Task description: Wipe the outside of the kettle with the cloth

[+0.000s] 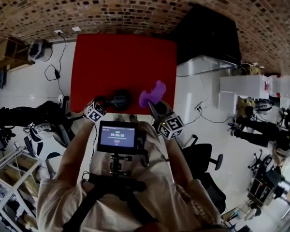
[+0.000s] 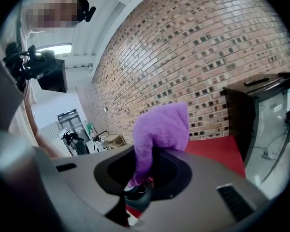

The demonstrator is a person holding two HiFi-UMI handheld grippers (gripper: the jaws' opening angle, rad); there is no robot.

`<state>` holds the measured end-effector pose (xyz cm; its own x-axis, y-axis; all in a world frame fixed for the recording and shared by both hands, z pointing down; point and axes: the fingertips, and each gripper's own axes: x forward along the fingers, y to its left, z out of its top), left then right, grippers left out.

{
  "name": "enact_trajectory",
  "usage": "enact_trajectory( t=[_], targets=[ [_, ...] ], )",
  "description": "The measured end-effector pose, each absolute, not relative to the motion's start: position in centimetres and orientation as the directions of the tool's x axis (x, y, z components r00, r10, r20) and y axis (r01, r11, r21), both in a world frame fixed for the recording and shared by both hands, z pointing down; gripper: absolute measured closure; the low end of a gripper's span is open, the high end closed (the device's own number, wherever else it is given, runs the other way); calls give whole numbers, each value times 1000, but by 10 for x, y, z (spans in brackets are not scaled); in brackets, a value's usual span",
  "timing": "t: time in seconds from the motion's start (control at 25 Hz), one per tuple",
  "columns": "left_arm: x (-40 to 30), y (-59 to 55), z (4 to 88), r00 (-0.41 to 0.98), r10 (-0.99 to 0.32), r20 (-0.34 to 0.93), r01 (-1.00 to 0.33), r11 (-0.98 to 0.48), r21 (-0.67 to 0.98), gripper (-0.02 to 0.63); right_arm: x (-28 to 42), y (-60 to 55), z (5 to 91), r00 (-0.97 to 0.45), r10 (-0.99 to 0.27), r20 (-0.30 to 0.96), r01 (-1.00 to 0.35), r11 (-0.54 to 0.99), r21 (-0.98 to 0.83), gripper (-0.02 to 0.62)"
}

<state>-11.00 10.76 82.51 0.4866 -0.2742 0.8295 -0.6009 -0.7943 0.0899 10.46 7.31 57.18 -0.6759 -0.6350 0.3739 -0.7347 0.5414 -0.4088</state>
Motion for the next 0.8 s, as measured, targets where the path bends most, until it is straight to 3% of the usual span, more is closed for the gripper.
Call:
enact_trajectory(
  t=[0.2, 0.4, 0.8],
  targets=[
    [-113, 98, 816, 566, -278, 776, -731, -604, 317, 489, 109, 63, 569, -675, -636, 374, -736, 542, -407, 506],
    [-117, 66, 784, 677, -433, 595, -730, -297, 615, 497, 119, 45, 568, -668, -646, 369, -742, 538, -401, 506],
    [-113, 50, 777, 704, -427, 568, -701, -285, 654, 495, 122, 17, 583, -689, -615, 383, -724, 553, -413, 506]
  ],
)
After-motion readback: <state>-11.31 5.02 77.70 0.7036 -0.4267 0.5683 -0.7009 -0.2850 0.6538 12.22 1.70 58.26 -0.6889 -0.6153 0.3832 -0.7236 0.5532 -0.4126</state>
